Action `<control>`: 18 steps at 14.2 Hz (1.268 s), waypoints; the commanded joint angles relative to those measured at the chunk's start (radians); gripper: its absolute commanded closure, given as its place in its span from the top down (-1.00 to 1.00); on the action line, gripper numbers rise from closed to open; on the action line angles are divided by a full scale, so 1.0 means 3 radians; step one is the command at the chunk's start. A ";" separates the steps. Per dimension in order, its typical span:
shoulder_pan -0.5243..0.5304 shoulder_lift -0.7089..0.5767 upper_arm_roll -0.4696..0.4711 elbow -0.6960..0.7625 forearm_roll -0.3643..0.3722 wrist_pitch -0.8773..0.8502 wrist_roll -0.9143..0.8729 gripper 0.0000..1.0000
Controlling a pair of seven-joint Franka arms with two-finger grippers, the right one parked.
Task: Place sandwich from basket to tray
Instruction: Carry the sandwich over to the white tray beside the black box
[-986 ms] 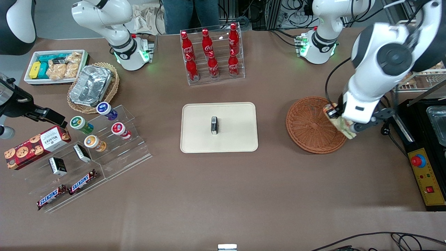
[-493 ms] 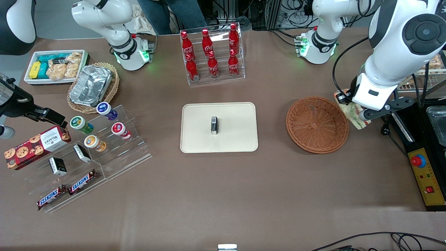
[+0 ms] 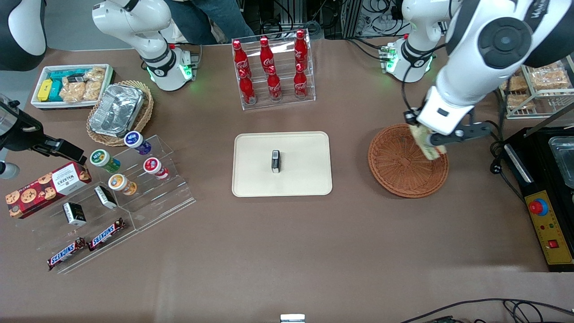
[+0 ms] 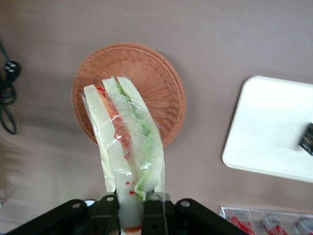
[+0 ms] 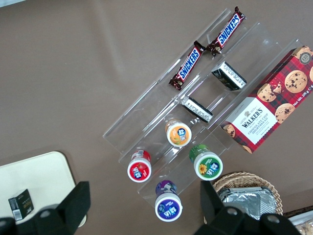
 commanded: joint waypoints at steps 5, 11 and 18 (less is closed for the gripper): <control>-0.0477 0.0223 -0.0038 0.0012 -0.0179 0.0381 -0.0244 -1.00; -0.0861 0.0780 -0.0043 -0.0152 -0.0199 0.1184 -0.0223 -1.00; -0.1271 0.1118 -0.0028 -0.0555 -0.0138 0.2391 -0.0300 -1.00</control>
